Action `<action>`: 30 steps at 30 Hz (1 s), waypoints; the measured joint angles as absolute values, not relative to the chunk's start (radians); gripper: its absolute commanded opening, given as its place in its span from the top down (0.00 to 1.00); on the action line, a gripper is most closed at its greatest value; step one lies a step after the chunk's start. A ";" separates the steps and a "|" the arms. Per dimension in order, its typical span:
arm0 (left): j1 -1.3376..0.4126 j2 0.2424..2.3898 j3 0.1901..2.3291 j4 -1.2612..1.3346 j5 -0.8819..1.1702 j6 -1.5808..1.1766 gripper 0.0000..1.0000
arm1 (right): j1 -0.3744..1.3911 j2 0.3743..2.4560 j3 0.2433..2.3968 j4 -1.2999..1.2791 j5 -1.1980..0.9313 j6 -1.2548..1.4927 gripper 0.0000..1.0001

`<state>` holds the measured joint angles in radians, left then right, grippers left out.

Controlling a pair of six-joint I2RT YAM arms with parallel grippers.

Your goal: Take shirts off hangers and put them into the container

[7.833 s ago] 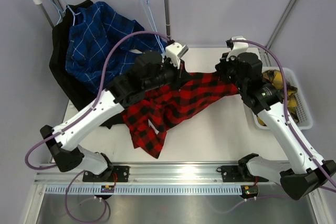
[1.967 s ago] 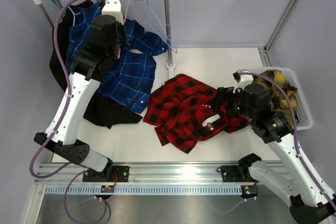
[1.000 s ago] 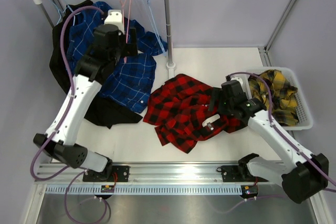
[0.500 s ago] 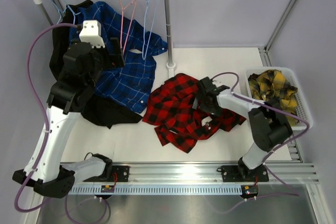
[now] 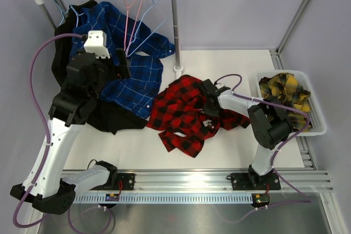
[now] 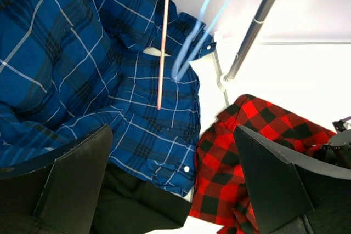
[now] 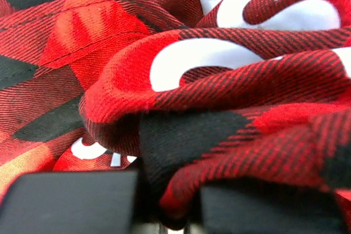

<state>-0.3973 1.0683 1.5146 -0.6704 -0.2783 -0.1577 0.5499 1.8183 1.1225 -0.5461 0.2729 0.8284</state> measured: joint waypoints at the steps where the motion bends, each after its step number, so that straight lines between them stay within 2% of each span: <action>1: -0.397 1.065 1.510 -0.671 -0.276 -0.158 0.01 | 0.550 1.818 1.122 -0.543 0.273 0.831 1.00; 6: -0.397 1.048 1.489 -0.671 -0.269 -0.159 0.01 | 0.524 1.760 1.114 -0.540 0.274 0.813 1.00; 10: -0.397 1.035 1.478 -0.672 -0.268 -0.159 0.01 | 0.427 1.577 1.181 -0.595 0.296 0.744 1.00; 19: -0.397 1.005 1.478 -0.671 -0.264 -0.162 0.01 | 0.120 1.328 1.779 -0.706 0.401 0.535 1.00; 26: -0.397 1.000 1.478 -0.671 -0.260 -0.166 0.01 | -0.060 1.333 2.178 -0.807 0.407 0.407 1.00; 30: -0.397 1.000 1.478 -0.671 -0.252 -0.173 0.01 | -0.147 1.355 2.246 -0.810 0.398 0.375 1.00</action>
<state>-0.3973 0.9997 1.4784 -0.6708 -0.2516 -0.1726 -0.1471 1.3552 2.2463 -0.8101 0.3985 0.3748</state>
